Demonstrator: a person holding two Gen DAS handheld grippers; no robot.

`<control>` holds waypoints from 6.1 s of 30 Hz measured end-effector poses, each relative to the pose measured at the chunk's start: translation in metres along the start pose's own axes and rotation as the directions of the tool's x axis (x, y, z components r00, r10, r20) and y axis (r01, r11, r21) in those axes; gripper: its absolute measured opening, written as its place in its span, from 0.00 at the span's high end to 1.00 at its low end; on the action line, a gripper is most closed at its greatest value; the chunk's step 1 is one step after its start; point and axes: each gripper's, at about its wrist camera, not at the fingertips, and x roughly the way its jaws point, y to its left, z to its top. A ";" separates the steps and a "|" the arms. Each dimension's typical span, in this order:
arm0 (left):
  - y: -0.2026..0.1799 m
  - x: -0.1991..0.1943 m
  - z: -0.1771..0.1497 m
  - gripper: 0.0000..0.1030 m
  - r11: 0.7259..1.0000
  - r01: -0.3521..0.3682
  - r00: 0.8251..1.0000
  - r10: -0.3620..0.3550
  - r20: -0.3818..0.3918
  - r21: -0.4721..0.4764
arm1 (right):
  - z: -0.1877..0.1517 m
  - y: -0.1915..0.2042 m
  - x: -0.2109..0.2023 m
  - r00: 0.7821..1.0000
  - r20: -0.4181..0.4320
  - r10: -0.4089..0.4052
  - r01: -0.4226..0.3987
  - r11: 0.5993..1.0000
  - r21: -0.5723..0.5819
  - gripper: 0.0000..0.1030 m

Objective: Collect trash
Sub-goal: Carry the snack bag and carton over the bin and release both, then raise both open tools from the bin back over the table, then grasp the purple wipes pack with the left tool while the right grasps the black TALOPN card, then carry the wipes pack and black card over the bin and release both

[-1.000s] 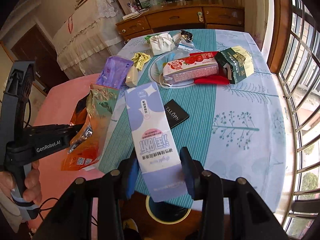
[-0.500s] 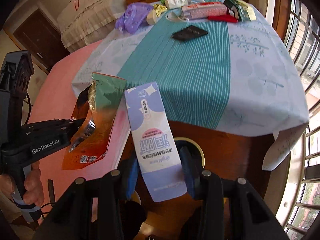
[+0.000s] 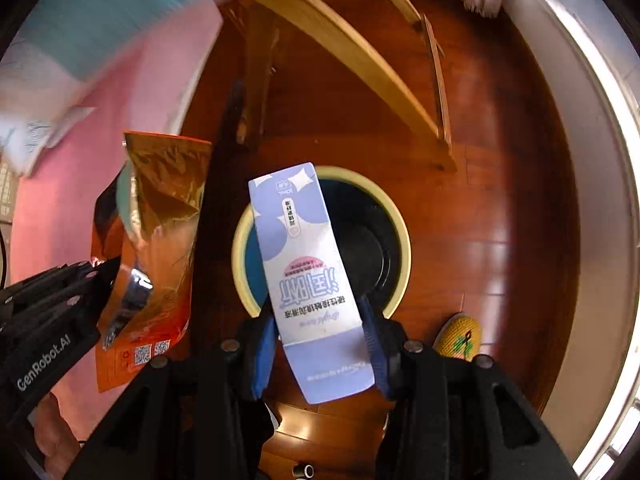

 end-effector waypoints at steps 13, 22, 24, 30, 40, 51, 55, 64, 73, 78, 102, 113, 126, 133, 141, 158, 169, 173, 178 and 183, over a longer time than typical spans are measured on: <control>0.020 0.073 0.011 0.26 0.997 -0.059 0.998 0.059 -0.004 -0.051 | 0.021 -0.018 0.066 0.998 -0.043 0.038 -0.036 0.999 0.037 0.38; 0.024 0.032 0.014 0.26 0.995 -0.092 0.994 0.094 0.058 -0.045 | 0.011 -0.012 0.034 0.998 0.065 -0.003 0.001 0.999 0.035 0.38; 0.020 0.013 0.016 0.26 0.994 -0.096 0.991 0.099 0.086 -0.046 | 0.009 -0.010 0.018 0.996 0.083 -0.008 0.006 1.000 0.029 0.38; 0.007 -0.061 0.021 0.26 0.995 -0.096 0.979 0.099 0.176 -0.026 | 0.005 0.001 -0.040 0.992 0.128 -0.006 0.004 1.000 0.021 0.38; -0.014 -0.204 0.031 0.26 0.997 -0.073 0.962 0.069 0.263 0.005 | -0.001 0.032 -0.182 0.972 0.235 0.031 -0.019 0.999 -0.051 0.38; -0.048 -0.349 0.059 0.25 0.992 -0.105 0.906 0.067 0.418 0.067 | 0.037 0.060 -0.320 0.924 0.375 0.076 -0.032 0.992 -0.123 0.38; -0.062 -0.389 0.078 0.24 0.992 -0.114 0.872 0.072 0.484 0.058 | 0.057 0.066 -0.365 0.898 0.428 0.096 -0.029 0.987 -0.160 0.38; -0.107 -0.444 0.114 0.22 0.983 -0.181 0.805 0.162 0.570 -0.025 | 0.110 0.067 -0.437 0.867 0.467 0.173 -0.042 0.960 -0.277 0.38; -0.120 -0.462 0.148 0.22 0.973 -0.197 0.789 0.232 0.569 -0.123 | 0.155 0.071 -0.461 0.880 0.439 0.181 -0.018 0.937 -0.349 0.37; -0.098 -0.453 0.182 0.22 0.972 -0.222 0.797 0.229 0.559 -0.080 | 0.182 0.072 -0.441 0.886 0.438 0.150 -0.022 0.959 -0.283 0.31; 0.113 -0.311 0.382 0.01 0.988 -0.061 0.966 0.022 0.258 0.144 | 0.268 0.074 -0.250 0.946 0.204 -0.252 0.122 0.860 0.496 0.16; 0.120 -0.273 0.429 0.01 0.981 -0.021 0.980 -0.018 0.200 0.190 | 0.288 0.080 -0.233 0.907 0.156 -0.390 0.242 0.788 0.566 0.10; 0.122 -0.213 0.450 0.25 0.989 0.086 0.996 -0.089 0.018 0.117 | 0.295 0.108 -0.232 0.906 0.168 -0.389 0.251 0.813 0.526 0.41; 0.121 -0.211 0.447 0.80 0.983 0.148 0.989 -0.150 0.010 0.113 | 0.283 0.105 -0.240 0.919 0.183 -0.350 0.208 0.822 0.530 0.42; 0.112 -0.260 0.421 0.88 0.975 0.160 0.977 -0.179 0.116 0.154 | 0.261 0.106 -0.266 0.933 0.219 -0.286 0.141 0.850 0.508 0.43; 0.030 -0.359 0.238 0.88 0.985 0.064 0.948 -0.111 0.298 0.162 | 0.177 0.111 -0.363 0.918 0.392 -0.057 -0.014 0.985 0.174 0.43; -0.053 -0.380 0.104 0.88 0.989 -0.018 0.937 -0.035 0.346 0.149 | 0.079 0.064 -0.379 0.923 0.371 0.102 -0.127 0.991 0.043 0.43; -0.068 -0.368 0.069 0.88 0.987 -0.033 0.956 -0.015 0.293 0.157 | 0.051 0.046 -0.361 0.939 0.318 0.131 -0.158 0.985 0.063 0.43; -0.071 -0.334 0.041 0.87 0.984 -0.045 0.980 0.010 0.201 0.171 | 0.022 0.039 -0.326 0.959 0.259 0.117 -0.141 0.987 0.075 0.42; -0.063 -0.272 0.021 0.87 0.983 -0.021 0.995 0.003 0.097 0.184 | -0.002 0.036 -0.273 0.972 0.223 0.076 -0.102 0.989 0.108 0.42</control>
